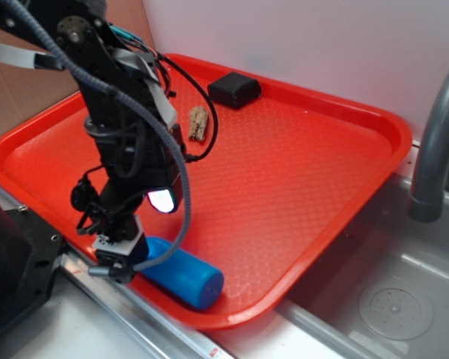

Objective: Grab the blue bottle.

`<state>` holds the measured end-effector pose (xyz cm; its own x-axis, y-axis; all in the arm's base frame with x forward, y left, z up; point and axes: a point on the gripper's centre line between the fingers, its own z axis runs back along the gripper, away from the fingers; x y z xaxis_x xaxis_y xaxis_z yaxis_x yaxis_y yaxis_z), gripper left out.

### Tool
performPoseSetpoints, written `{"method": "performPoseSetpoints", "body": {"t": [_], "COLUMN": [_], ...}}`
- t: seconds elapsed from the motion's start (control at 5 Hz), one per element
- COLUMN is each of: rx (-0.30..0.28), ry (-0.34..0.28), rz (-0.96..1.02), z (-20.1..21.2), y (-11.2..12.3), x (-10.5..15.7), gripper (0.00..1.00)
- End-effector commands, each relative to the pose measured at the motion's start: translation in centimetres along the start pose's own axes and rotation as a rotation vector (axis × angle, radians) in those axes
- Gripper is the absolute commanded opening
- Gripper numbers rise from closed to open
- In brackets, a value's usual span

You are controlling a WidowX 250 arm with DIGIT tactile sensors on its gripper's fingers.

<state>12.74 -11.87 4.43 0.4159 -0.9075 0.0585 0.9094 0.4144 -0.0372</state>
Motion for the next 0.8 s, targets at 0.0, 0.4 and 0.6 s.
{"method": "performPoseSetpoints", "body": {"t": [0.0, 0.4, 0.6], "rx": [0.073, 0.060, 0.013], "ry": [0.057, 0.069, 0.085], "rz": [-0.286, -0.314, -0.256], "z": [-1.7, -2.9, -4.3], "y": [-1.5, -1.8, -1.9], "x": [5.8, 6.4, 4.3], "gripper": [1.00, 1.00, 1.00]}}
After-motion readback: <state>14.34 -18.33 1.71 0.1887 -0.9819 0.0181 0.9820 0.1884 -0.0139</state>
